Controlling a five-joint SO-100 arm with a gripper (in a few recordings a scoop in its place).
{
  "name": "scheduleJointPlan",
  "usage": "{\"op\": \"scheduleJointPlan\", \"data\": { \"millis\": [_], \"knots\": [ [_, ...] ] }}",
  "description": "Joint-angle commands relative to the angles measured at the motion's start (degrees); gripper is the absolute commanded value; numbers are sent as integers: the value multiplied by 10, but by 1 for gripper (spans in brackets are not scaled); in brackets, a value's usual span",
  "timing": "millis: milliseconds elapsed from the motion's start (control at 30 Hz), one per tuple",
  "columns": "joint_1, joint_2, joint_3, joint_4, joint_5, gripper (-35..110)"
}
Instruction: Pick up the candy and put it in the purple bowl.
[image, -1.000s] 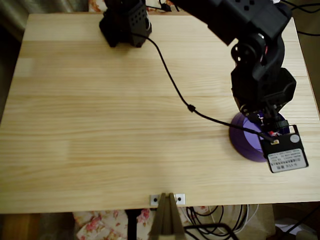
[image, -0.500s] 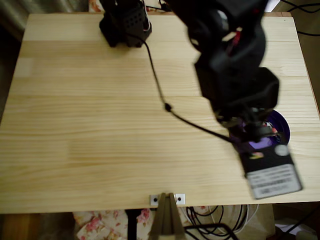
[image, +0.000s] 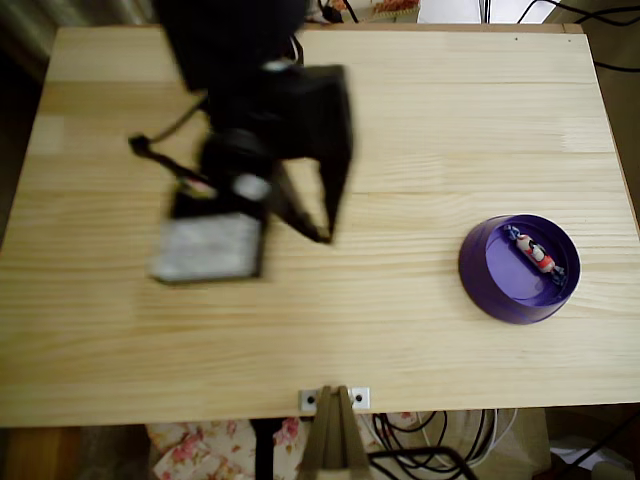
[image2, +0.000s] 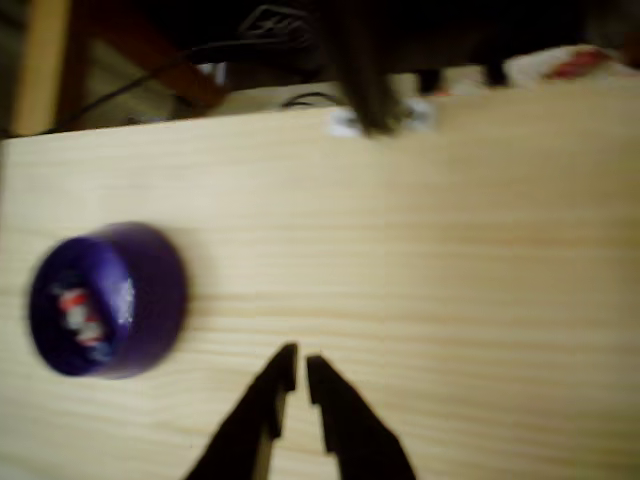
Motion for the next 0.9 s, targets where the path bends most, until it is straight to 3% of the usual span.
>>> {"op": "scheduleJointPlan", "data": {
  "millis": [0, 233, 667, 867],
  "knots": [
    [47, 149, 88, -24, -25, 0],
    [115, 330, 252, -11, -165, 0],
    [163, 504, 449, 8, -293, 0],
    [171, 541, 494, 12, -297, 0]
  ]
}}
